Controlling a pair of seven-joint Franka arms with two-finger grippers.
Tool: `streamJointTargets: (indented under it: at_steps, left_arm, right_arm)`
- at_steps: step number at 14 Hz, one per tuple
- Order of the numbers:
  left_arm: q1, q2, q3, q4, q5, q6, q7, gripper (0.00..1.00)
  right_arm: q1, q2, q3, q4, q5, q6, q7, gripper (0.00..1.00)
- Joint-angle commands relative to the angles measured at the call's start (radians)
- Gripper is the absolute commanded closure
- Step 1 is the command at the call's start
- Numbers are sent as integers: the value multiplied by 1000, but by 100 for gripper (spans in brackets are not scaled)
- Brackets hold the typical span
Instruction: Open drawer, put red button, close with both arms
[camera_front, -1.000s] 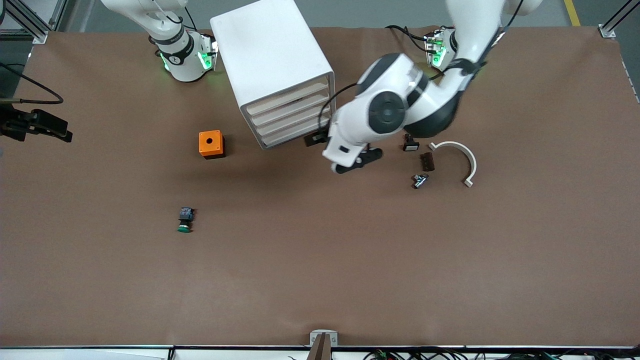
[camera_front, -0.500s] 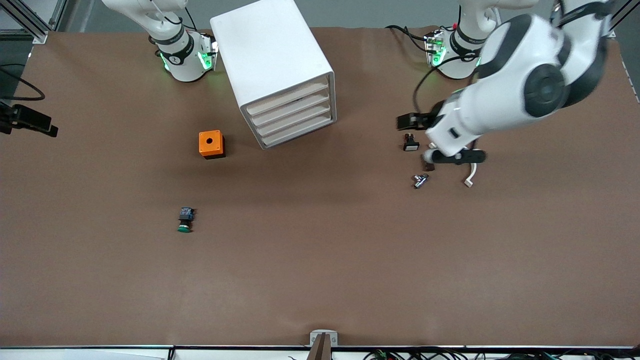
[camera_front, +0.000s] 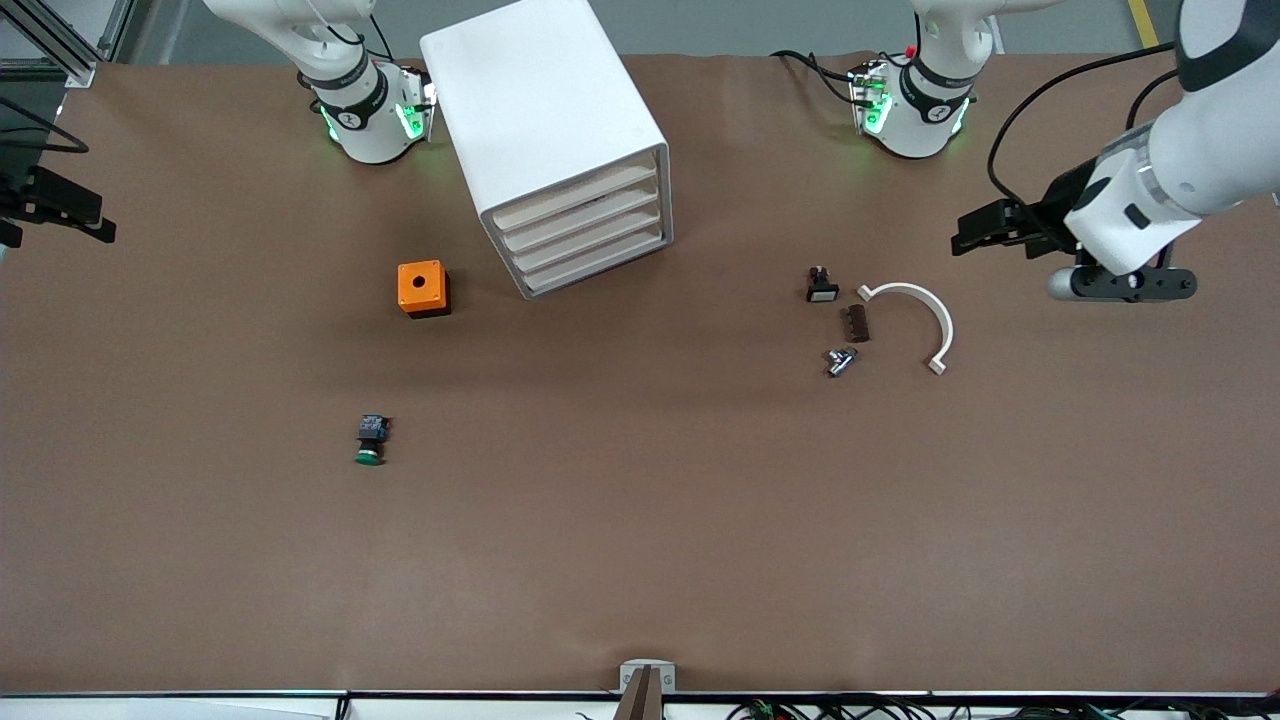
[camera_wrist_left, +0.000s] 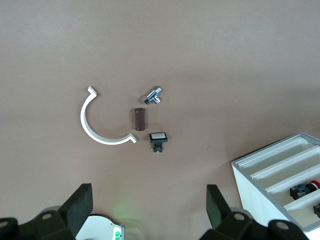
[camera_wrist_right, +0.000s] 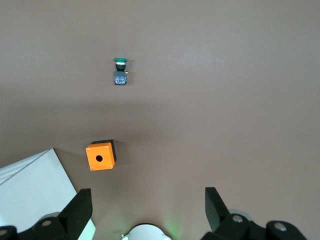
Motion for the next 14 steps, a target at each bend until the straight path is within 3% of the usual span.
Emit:
streamJointTargets:
  at_steps: [1, 6, 10, 14]
  left_arm:
    - [14, 0, -10, 23, 20, -28, 7, 0]
    - [35, -3, -4, 46, 176, -23, 55, 0]
    - [126, -44, -4, 9, 167, 6, 195, 0]
    - [130, -75, -4, -41, 166, 59, 195, 0]
  right_arm:
    - [24, -49, -4, -56, 10, 28, 71, 0]
    - [18, -55, -2, -56, 10, 60, 51, 0]
    - [4, -55, -7, -56, 12, 75, 5, 0]
    - [6, -78, -7, -86, 12, 89, 5, 0]
